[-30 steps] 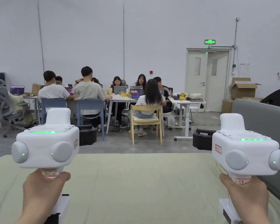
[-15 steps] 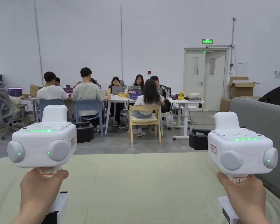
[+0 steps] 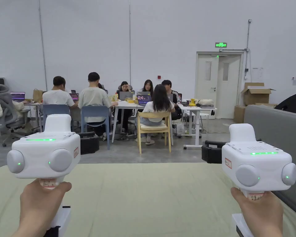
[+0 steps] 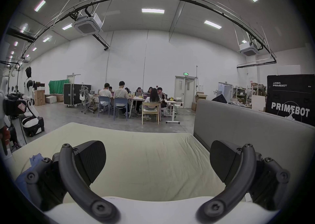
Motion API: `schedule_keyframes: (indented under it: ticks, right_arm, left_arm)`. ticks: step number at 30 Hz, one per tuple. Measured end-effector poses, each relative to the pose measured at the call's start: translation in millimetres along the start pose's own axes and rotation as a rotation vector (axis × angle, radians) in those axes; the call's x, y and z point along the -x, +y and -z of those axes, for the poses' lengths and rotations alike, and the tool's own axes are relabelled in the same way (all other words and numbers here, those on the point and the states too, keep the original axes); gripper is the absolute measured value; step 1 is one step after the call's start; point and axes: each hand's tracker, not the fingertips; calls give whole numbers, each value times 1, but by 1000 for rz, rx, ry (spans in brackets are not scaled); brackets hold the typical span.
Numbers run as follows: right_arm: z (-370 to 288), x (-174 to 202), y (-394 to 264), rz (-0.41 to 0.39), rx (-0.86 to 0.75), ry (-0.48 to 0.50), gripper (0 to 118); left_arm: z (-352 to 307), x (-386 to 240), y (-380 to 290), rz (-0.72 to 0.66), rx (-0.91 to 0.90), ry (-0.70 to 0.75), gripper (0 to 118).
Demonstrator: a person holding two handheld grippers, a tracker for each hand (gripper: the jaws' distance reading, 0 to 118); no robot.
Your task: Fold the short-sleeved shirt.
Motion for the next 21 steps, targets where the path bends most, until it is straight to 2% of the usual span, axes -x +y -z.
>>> schedule_keyframes:
  ticks: [8, 17, 21]
  right_arm:
    - [1, 3, -7, -20, 6, 2, 118]
    - [0, 4, -7, -1, 9, 2, 118]
    - [0, 8, -10, -34, 15, 7, 118]
  left_arm:
    - [1, -2, -1, -7, 1, -13, 118]
    - [0, -3, -5, 4, 4, -14, 118]
    - [1, -3, -6, -7, 14, -30, 118]
